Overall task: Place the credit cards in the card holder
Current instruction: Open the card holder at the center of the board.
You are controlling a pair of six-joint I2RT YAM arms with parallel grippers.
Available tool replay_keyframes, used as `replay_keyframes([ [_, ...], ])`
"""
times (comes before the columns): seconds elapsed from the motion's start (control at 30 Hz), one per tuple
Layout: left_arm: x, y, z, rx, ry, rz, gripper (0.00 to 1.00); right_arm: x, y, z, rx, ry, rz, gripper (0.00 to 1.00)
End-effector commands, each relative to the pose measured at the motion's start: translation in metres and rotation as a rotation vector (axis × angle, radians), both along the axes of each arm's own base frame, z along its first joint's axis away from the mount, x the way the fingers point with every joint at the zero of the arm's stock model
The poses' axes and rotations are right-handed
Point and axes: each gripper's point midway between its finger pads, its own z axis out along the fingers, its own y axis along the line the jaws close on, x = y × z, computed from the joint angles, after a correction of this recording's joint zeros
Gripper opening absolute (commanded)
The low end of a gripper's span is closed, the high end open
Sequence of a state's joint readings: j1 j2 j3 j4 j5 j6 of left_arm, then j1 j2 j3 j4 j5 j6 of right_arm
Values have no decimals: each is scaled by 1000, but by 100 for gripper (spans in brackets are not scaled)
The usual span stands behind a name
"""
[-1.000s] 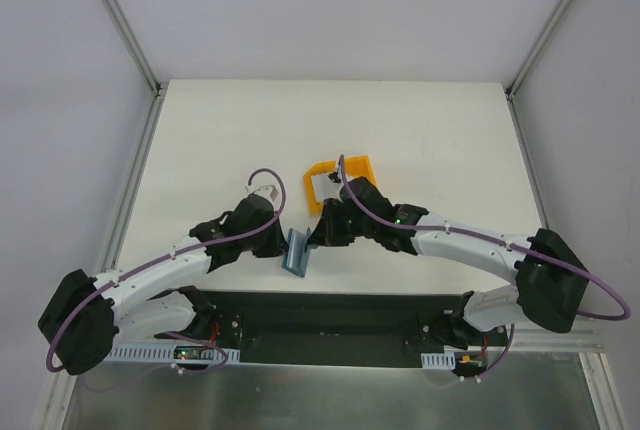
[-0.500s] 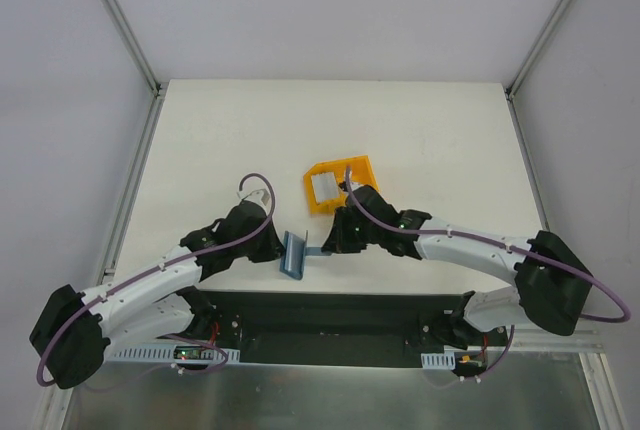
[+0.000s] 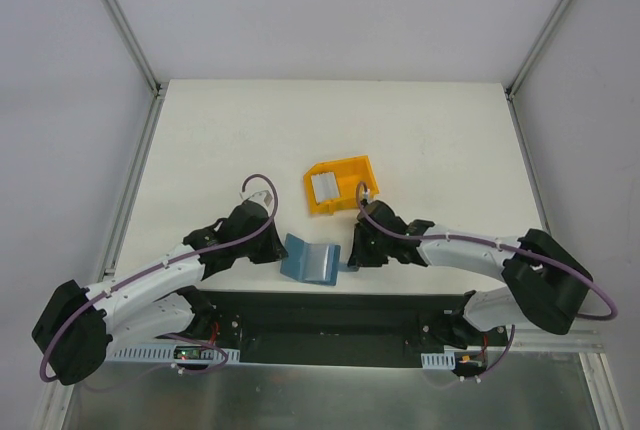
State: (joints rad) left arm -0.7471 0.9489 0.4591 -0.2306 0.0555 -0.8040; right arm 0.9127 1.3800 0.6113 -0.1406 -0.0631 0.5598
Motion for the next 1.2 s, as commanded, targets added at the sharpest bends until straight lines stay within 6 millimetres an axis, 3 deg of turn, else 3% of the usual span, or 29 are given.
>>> replay_keyframes([
  [0.0,-1,-5,8,-20,-9,-22,0,17,12,34,64,-82,-16,26],
  [0.17,-3,-3,2,-13,9,-7,0,25,15,69,130,-159,-37,34],
  [0.37,-7,5,-15,0,72,77,0,24,28,89,189,-189,-5,34],
  [0.53,-10,9,-24,21,95,103,0,18,46,83,203,-148,42,29],
  [0.7,-13,12,-30,34,112,113,0,21,33,66,106,-147,-20,32],
  [0.97,-9,9,-21,15,85,93,0,17,50,70,161,-124,37,34],
  [1.17,-3,-1,8,-59,5,52,0,16,58,89,218,-161,62,41],
])
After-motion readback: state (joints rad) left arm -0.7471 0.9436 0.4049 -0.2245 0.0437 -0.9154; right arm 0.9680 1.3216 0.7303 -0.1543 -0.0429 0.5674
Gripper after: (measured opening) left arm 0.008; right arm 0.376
